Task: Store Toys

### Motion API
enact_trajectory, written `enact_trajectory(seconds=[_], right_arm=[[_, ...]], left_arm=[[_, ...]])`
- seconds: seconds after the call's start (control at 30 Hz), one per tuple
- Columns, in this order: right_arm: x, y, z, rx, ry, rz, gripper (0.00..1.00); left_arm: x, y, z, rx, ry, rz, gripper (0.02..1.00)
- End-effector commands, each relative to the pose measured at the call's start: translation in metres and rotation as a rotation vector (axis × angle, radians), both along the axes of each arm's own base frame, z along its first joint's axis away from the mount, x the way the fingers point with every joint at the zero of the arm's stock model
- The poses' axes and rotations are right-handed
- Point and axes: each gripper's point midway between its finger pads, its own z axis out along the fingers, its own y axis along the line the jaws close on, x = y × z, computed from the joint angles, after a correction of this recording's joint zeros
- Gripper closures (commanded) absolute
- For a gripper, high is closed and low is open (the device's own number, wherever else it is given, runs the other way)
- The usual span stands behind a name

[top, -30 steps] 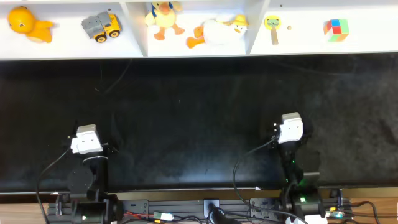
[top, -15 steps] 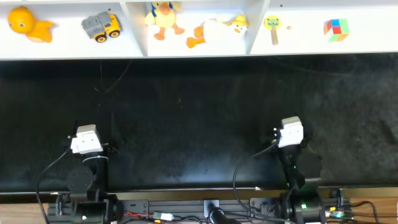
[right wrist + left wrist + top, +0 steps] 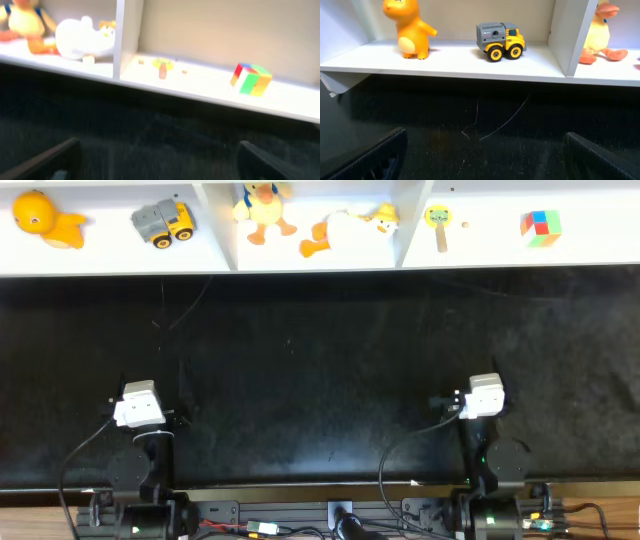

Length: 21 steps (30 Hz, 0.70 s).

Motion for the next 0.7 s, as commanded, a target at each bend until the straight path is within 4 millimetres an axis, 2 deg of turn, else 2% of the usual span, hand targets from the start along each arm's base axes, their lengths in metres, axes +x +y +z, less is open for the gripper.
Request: enact_trajectory(seconds=[0.03,0.33,0.47,0.7], right_arm=[[-0.0015,-0.0057,0.0041,0.017,-0.032,-0.033,0.005],[-0.0016,-0.0030,0.0040,0.019,-0.032,-0.022,0.005],[-0.0017,-0.0002,0.0039,0.099,-0.026,-0.012,0.003],[-0.0016,-0.0016,0.0037,0.106,-0.025,-0.018,0.003]], left_arm=[[-0.0003,0.0001,0.0005,0.020,-0.007,0.001,0.020],[-0.0002,0.0001,0.0006,0.020,-0.008,0.001,0.020],[-0.0002,0.0001,0.0006,0.020,-0.008,0.001,0.020],[-0.0002,0.0001,0.0006,0.020,-0.008,0.001,0.020]])
